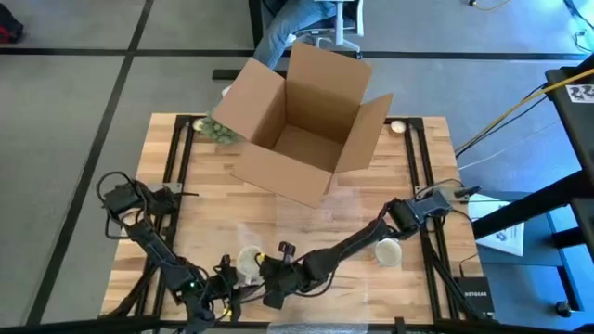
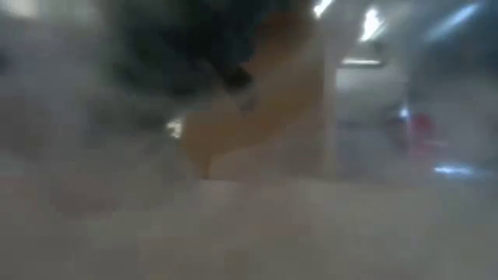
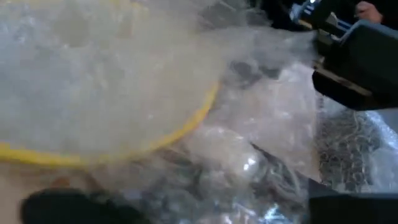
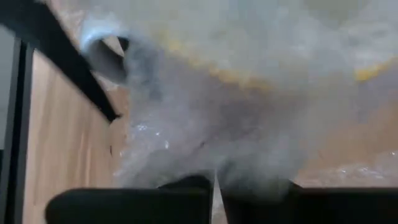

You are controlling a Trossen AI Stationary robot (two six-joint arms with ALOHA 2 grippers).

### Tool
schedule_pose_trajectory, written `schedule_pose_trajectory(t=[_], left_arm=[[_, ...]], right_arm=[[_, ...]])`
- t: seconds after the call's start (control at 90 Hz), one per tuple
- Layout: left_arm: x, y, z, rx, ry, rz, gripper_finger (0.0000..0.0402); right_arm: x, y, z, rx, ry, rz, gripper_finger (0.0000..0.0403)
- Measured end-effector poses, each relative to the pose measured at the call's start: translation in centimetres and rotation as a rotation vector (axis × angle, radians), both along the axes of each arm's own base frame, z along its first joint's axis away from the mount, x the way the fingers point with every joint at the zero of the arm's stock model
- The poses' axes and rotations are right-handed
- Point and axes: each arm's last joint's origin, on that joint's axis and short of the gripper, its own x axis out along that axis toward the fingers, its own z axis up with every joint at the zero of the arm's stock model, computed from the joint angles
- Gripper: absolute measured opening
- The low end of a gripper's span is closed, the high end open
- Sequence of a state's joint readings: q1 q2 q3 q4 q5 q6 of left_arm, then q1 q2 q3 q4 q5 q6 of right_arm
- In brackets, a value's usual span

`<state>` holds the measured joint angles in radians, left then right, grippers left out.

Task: Wrap mug
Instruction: Wrap the orange mug with the left bubble wrap

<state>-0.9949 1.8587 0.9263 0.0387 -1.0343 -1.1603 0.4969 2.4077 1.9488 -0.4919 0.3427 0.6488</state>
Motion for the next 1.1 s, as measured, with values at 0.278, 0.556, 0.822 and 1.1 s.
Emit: schedule_pose_trajectory(t=[0.278,0.556,0.822,1.1], left_arm=[[-0.7,0.5,2.2,0.058,0.066,-0.095,0.0013],[-1.5,1.1,2.5,0.200,0.186,-0.197,0.0010],[-1.7,1.3,4.1,0.213,0.191,-0.275,0.0010],[-1.2,1.8,4.6,0.220,0.138,-0.193,0.0011]], right_arm=[[-0.1,0.3,0.0,0.049,0.030,0.051,0.0001],[-0.1,0.3,-0.1,0.058,0.041,0.075,0.0001],[-0.7,0.1,0.4,0.038,0.083,0.085,0.0001],[-0.7,2.0,4.5,0.179,-0.109,0.162,0.0001]])
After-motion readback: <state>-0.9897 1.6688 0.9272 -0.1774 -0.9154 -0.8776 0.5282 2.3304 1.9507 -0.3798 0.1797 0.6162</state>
